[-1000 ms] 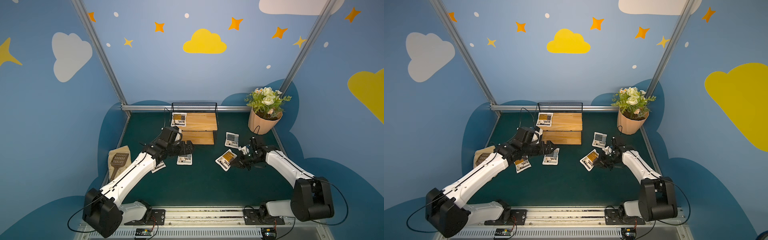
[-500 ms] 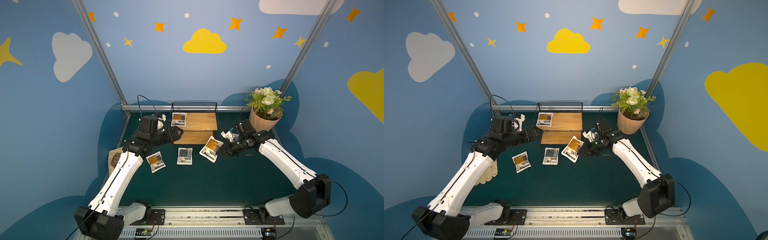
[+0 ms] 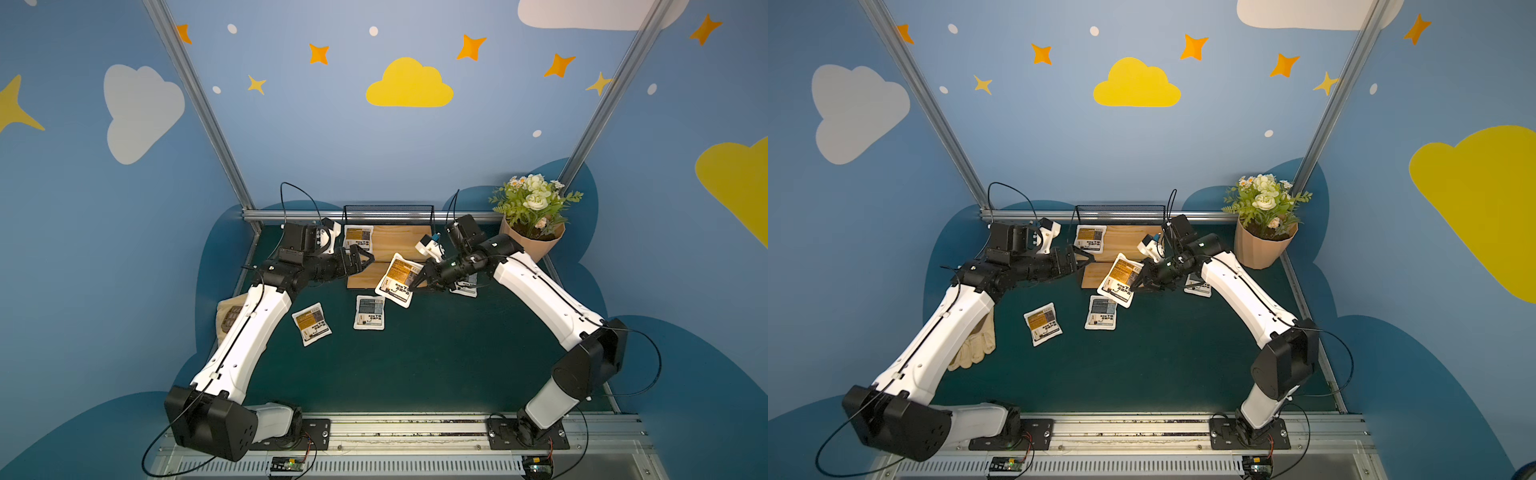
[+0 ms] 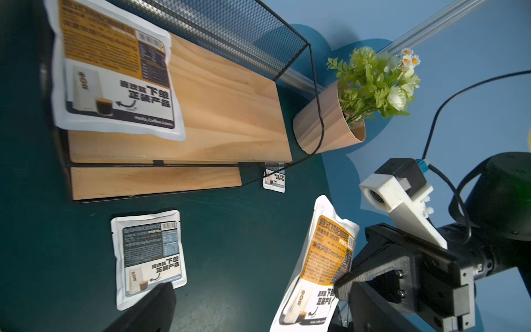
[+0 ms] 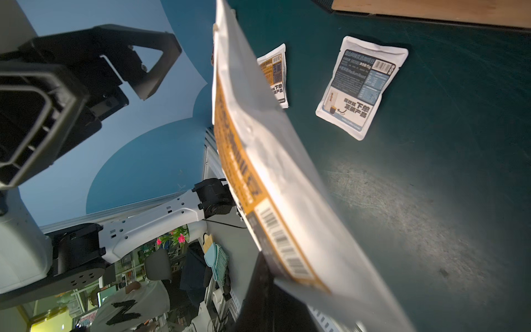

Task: Place the bagged coffee beans on the shelf by color
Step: Place the bagged coffee beans on the shelf.

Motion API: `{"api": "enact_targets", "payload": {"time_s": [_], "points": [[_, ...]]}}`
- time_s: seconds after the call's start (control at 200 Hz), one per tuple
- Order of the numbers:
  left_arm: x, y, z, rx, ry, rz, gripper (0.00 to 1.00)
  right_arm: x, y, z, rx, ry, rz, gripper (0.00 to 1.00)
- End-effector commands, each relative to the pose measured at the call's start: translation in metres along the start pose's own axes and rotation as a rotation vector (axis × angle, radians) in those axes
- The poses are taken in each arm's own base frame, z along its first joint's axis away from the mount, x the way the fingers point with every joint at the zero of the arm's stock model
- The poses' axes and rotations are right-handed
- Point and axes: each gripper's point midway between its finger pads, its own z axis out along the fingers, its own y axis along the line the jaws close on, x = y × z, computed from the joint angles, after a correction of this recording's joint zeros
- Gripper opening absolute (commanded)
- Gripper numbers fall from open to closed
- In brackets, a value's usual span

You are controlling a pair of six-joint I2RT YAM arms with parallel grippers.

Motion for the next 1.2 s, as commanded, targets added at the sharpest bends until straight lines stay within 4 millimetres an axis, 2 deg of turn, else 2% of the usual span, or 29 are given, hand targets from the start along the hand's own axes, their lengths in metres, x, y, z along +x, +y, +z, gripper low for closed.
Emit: {"api": "enact_targets", "payload": {"time_s": [0.0,0.27,0.456,0.631,0.831,1.106,1.196], "points": [[-0.002,-0.024,0.004,0.143,0.041,-0.001,1.0,0.003,0.016,0.002,-0.04,0.034,-0.044,0.0],[-0.005,-0.034,0.023,0.281,0.087,-0.096,0.91,0.003,0.032,0.013,-0.066,0.06,-0.087,0.0],[-0.003,-0.035,0.03,0.33,0.105,-0.136,0.81,-0.001,0.035,0.018,-0.073,0.065,-0.091,0.0],[0.002,-0.031,0.034,0.331,0.114,-0.15,0.66,-0.004,0.037,0.021,-0.078,0.065,-0.094,0.0],[0.003,-0.03,0.036,0.337,0.115,-0.162,0.56,-0.007,0.038,0.022,-0.08,0.063,-0.094,0.0],[0.003,-0.028,0.04,0.349,0.117,-0.198,0.28,-0.016,0.039,0.021,-0.081,0.044,-0.096,0.0],[0.002,-0.026,0.041,0.341,0.112,-0.202,0.22,-0.019,0.04,0.019,-0.083,0.036,-0.096,0.0]]}}
